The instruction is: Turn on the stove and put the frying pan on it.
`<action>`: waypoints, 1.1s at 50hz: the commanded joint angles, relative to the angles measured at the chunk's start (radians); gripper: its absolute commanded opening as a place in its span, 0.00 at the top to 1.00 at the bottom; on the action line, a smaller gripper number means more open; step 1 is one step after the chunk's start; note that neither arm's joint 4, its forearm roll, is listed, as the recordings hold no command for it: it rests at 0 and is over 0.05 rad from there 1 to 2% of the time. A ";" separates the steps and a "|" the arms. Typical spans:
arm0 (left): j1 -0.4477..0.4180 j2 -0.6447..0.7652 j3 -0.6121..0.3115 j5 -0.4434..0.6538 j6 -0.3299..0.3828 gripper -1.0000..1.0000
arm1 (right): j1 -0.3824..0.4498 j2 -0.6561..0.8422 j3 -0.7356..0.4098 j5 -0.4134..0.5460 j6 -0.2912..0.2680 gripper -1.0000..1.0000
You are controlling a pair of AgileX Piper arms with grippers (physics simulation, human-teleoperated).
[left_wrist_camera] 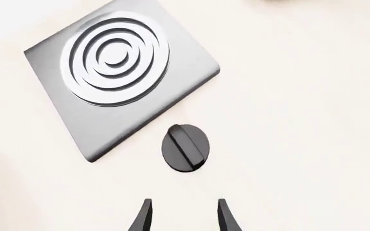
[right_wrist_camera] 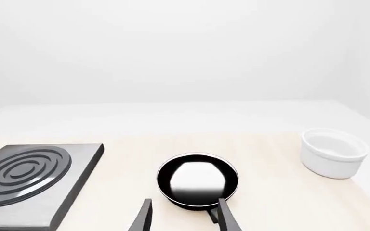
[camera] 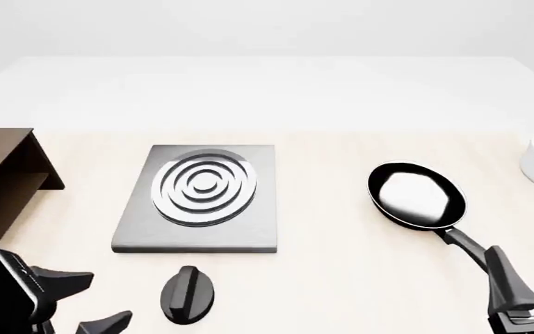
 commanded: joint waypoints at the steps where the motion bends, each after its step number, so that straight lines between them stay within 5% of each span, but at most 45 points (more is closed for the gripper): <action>1: -0.045 0.035 0.078 -0.078 -0.004 0.00 | 0.000 -0.003 0.000 0.001 -0.001 0.00; 55: -0.058 0.488 0.213 -0.584 0.001 0.00 | 0.002 0.002 0.001 -0.002 -0.005 0.00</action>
